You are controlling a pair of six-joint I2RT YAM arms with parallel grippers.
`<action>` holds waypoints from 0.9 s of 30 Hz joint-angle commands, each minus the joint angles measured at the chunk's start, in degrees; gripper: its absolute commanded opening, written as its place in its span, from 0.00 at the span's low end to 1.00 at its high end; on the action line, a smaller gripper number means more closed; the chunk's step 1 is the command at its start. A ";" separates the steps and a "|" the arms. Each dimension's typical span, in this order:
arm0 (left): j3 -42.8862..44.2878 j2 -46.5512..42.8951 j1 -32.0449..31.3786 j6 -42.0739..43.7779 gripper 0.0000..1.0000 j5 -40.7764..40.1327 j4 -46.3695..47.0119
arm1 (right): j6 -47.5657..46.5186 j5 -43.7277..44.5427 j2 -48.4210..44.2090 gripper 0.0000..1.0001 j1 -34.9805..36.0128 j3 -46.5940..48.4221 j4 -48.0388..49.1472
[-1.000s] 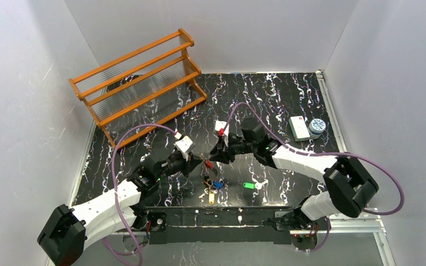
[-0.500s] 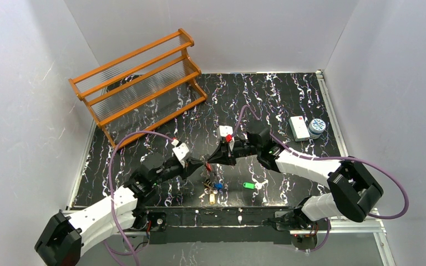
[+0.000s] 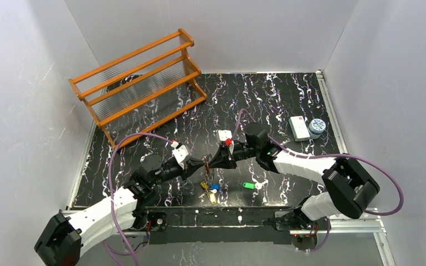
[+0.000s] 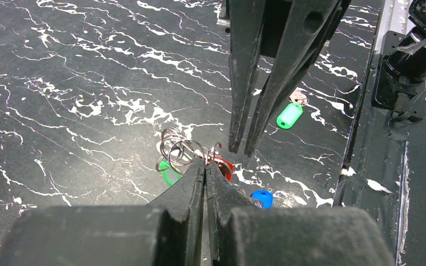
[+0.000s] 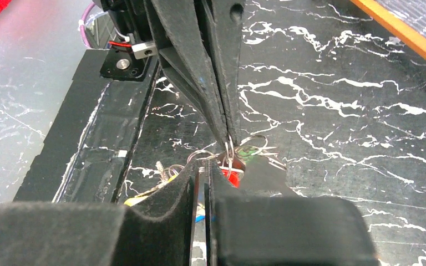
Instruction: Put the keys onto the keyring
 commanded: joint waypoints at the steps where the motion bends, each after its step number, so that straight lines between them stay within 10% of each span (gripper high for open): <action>1: 0.01 -0.14 -0.48 0.66 0.00 1.65 2.94 | -1.41 1.39 1.53 0.20 0.41 0.40 1.01; 27: -0.17 -0.37 -1.09 1.76 0.00 3.34 3.21 | -4.05 6.62 -5.76 0.32 0.75 -4.34 6.88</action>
